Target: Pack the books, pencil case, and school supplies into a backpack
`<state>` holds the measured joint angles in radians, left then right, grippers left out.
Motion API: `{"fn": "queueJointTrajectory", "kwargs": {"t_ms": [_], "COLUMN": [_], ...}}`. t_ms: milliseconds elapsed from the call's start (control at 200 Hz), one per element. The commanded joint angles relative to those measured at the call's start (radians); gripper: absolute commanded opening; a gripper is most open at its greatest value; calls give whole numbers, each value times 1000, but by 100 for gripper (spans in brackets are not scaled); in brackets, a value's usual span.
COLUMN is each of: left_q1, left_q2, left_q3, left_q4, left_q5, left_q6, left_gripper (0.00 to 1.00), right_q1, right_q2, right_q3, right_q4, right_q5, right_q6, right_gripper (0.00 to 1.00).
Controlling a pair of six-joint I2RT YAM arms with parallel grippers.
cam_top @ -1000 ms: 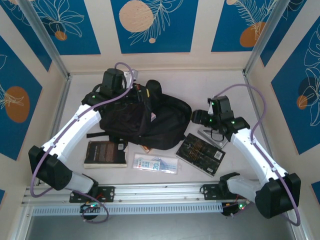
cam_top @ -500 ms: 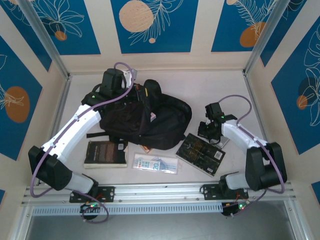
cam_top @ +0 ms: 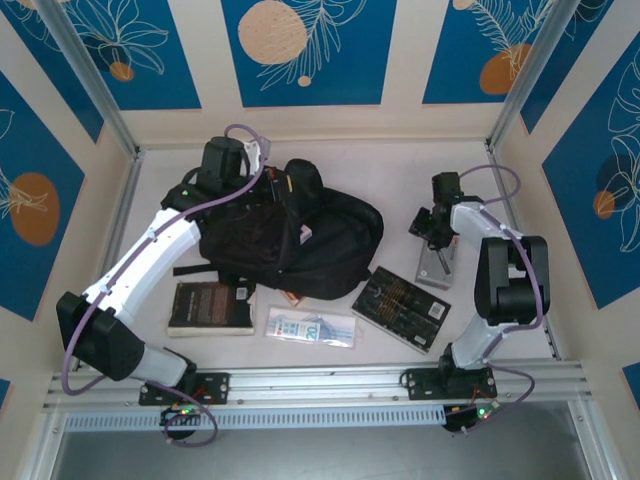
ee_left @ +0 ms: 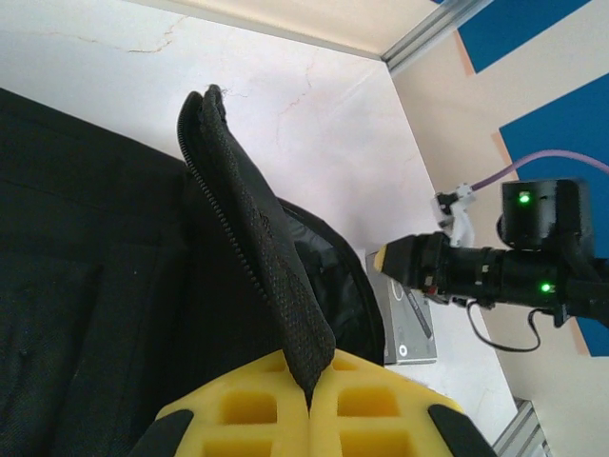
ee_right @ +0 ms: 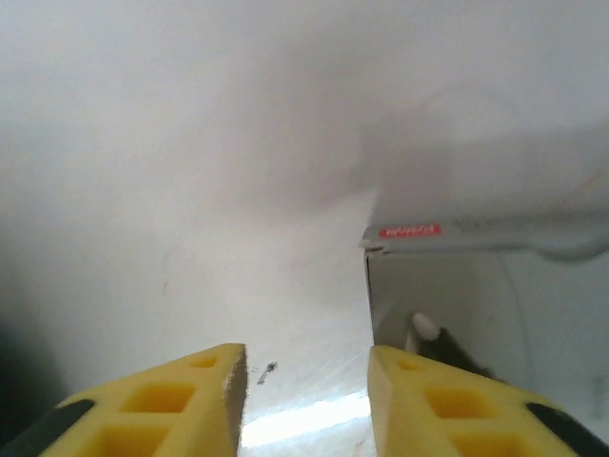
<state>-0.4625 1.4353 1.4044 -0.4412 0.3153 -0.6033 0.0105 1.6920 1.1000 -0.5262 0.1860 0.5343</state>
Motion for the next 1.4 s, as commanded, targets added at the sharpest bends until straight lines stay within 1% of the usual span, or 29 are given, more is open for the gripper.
{"fn": "queueJointTrajectory", "kwargs": {"t_ms": [0,50,70,80,100,115,140,155,180,250,345,485,640,815,985,1095,1295,1390], "left_q1": [21,25,26,27,29,31,32,34,36,39,44,46,46,51,55,56,58,56], "left_q2": [-20,-18,-16,-16,-15,-14,-12,-10,-8,-1,2,-2,-2,-3,-9,-9,-12,-11], "left_q3": [-13,-15,-15,-16,-17,-18,-18,-18,-18,-21,-22,-27,-28,-29,-30,-30,-31,-31], "left_q4": [30,34,36,37,39,41,43,44,45,51,55,57,57,60,62,61,62,61], "left_q5": [36,44,48,49,53,56,59,62,66,73,81,79,78,86,86,84,85,85], "left_q6": [-19,-25,-28,-30,-31,-34,-37,-39,-44,-50,-55,-52,-52,-58,-58,-58,-57,-58], "left_gripper": [0,0,0,0,0,0,0,0,0,0,0,0,0,0,0,0,0,0], "right_q1": [-21,-28,-30,-30,-31,-31,-31,-32,-30,-20,5,35,23,-8,-34,-40,-48,-51], "right_q2": [-47,-78,-92,-98,-110,-118,-129,-136,-144,-156,-168,-163,-97,-71,-65,-57,-73,-91], "right_q3": [8,-19,-31,-38,-49,-56,-67,-74,-82,-96,-119,-162,-147,-141,-156,-160,-182,-194], "right_q4": [0,11,17,20,23,21,15,9,2,-31,-44,-14,-50,-67,-47,-45,-36,-33], "right_q5": [37,70,83,90,108,124,151,166,186,275,365,383,314,207,88,53,50,65], "right_q6": [12,19,21,22,23,25,30,34,35,48,26,-12,-20,-23,-18,-22,12,28], "right_gripper": [52,61,66,70,73,80,85,95,100,99,99,99,99,99,100,94,79,77]}}
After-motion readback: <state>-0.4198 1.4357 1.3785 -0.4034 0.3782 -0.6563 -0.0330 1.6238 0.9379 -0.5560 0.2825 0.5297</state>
